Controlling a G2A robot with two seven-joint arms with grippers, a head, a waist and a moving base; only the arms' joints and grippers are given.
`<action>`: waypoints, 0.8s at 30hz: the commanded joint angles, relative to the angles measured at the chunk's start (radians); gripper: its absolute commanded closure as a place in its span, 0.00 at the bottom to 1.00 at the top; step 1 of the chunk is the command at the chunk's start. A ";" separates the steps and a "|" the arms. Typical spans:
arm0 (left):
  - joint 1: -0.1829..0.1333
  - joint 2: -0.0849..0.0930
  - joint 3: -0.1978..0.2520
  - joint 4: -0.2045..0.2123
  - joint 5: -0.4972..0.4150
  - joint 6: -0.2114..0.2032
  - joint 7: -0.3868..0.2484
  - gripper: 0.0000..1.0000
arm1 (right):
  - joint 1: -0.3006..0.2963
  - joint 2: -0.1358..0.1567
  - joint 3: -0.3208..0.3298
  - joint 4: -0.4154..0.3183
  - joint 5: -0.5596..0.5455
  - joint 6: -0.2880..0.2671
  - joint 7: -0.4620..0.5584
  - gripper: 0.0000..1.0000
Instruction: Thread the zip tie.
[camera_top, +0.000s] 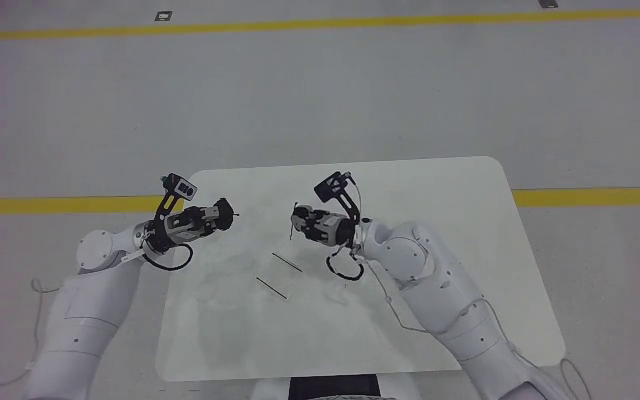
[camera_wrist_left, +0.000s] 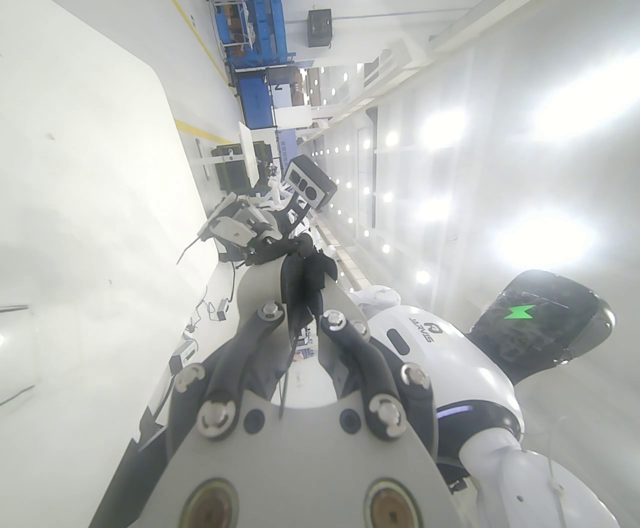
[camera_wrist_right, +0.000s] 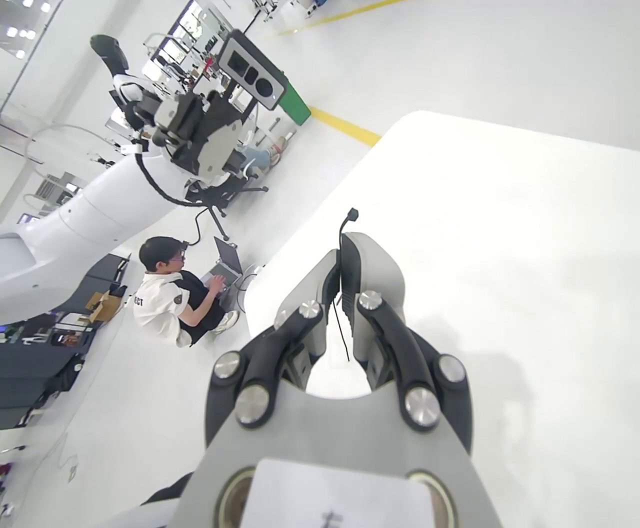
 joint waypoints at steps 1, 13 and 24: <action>0.000 0.000 0.000 0.000 0.000 0.000 0.000 1.00 | 0.022 -0.003 -0.012 0.004 0.000 0.015 -0.009 1.00; 0.000 0.000 0.000 0.000 0.000 0.000 0.000 1.00 | 0.053 -0.010 -0.028 0.011 0.010 0.028 -0.032 1.00; 0.013 -0.013 -0.020 -0.060 0.132 0.000 0.099 1.00 | 0.028 -0.009 -0.016 -0.022 -0.012 0.114 -0.113 1.00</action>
